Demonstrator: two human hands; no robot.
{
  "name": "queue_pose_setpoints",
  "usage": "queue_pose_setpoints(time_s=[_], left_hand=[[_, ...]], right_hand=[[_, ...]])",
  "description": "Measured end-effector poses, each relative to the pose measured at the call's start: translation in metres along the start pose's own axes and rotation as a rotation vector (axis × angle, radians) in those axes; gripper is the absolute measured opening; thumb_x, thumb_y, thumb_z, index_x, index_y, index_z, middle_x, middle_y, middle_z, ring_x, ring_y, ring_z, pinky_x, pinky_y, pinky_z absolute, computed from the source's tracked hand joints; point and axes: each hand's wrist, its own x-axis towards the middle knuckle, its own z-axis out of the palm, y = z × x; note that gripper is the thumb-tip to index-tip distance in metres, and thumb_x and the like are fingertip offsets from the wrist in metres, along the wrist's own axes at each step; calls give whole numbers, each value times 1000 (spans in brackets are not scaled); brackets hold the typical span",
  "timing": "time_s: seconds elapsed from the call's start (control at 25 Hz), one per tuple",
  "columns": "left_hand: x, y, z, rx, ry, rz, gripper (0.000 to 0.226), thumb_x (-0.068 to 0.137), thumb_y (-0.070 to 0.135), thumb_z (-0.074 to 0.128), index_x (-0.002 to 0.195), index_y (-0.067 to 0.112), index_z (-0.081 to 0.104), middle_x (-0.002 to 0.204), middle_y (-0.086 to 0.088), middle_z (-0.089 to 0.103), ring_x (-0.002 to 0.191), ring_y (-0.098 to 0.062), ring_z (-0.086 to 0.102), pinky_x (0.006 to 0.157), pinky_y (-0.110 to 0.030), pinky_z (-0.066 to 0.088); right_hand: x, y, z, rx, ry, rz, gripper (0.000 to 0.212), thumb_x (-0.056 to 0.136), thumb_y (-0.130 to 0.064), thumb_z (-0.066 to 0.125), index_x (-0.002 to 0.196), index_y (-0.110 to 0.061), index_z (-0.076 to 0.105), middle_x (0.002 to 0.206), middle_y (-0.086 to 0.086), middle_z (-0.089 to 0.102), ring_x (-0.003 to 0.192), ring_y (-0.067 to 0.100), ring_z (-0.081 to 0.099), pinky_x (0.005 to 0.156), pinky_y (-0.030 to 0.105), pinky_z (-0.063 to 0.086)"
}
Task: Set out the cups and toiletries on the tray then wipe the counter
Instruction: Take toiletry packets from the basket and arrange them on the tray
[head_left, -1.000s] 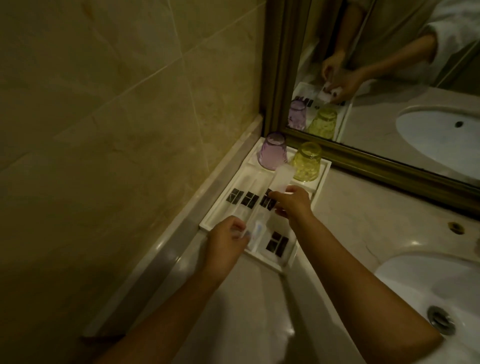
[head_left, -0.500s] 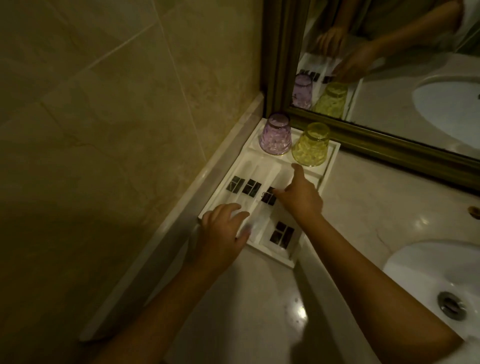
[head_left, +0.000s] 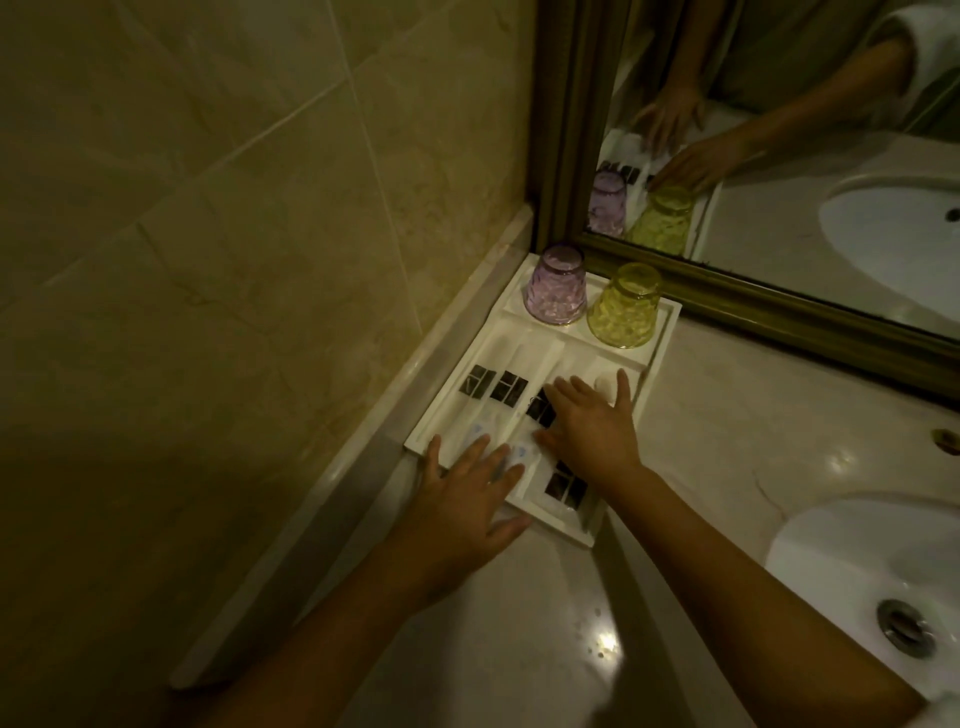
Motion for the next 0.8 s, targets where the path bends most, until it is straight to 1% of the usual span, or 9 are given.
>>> queue_pose_setpoints(time_s=[0.08, 0.16, 0.24, 0.36, 0.44, 0.56, 0.68, 0.8], left_hand=[[-1, 0, 1, 0, -6, -9, 69, 83, 68, 3, 144, 37, 9, 159, 6, 5, 144, -12, -10, 107, -50, -21], [-3, -2, -1, -3, 28, -27, 67, 82, 70, 4, 143, 42, 1, 158, 6, -6, 143, -15, -16, 107, -52, -19], [-4, -6, -3, -7, 27, -71, 67, 79, 73, 4, 140, 47, -9, 155, 7, -17, 142, -18, -19, 106, -56, -18], [-6, -10, -3, -20, -50, -113, 69, 76, 75, 3, 138, 49, -14, 156, 7, -15, 144, -22, -10, 107, -59, -14], [-6, -12, -3, -4, -66, -117, 69, 76, 76, 2, 138, 50, -13, 157, 7, -12, 144, -25, -7, 108, -61, -11], [-3, -16, -2, 35, -83, -98, 69, 76, 77, 5, 137, 51, -15, 158, 7, -10, 145, -27, -5, 107, -63, -9], [2, -19, -4, 74, -148, -83, 69, 79, 76, 10, 137, 50, -16, 158, 6, -11, 145, -28, -6, 107, -64, -9], [4, -18, -8, 82, -189, -69, 70, 81, 74, 16, 139, 49, -14, 158, 5, -13, 145, -29, -6, 108, -64, -8]], right_hand=[[3, -1, 4, 11, -14, -25, 62, 87, -48, 48, 140, -20, 32, 150, 2, 35, 140, 18, 26, 111, 56, -9], [4, -2, 6, 23, -17, -52, 62, 89, -47, 45, 142, -20, 27, 152, 2, 30, 141, 18, 24, 111, 56, -9], [6, -3, 7, 37, -15, -67, 62, 90, -47, 43, 143, -20, 26, 153, 3, 28, 141, 18, 22, 110, 57, -10], [9, -6, 6, 37, -33, -77, 62, 91, -47, 42, 144, -19, 23, 154, 3, 25, 142, 19, 20, 110, 57, -12], [9, -6, 6, 35, -41, -63, 63, 91, -48, 40, 144, -19, 22, 154, 3, 25, 142, 19, 19, 109, 58, -12], [6, -4, 7, 24, -27, -39, 64, 90, -50, 40, 144, -20, 22, 154, 2, 26, 142, 19, 21, 109, 61, -10], [6, -4, 7, 41, -40, -41, 64, 90, -50, 41, 144, -20, 22, 154, 3, 26, 142, 20, 21, 109, 61, -9], [7, -3, 1, 119, -30, -47, 62, 89, -45, 48, 142, -21, 27, 152, 6, 30, 140, 22, 24, 110, 60, -6]])
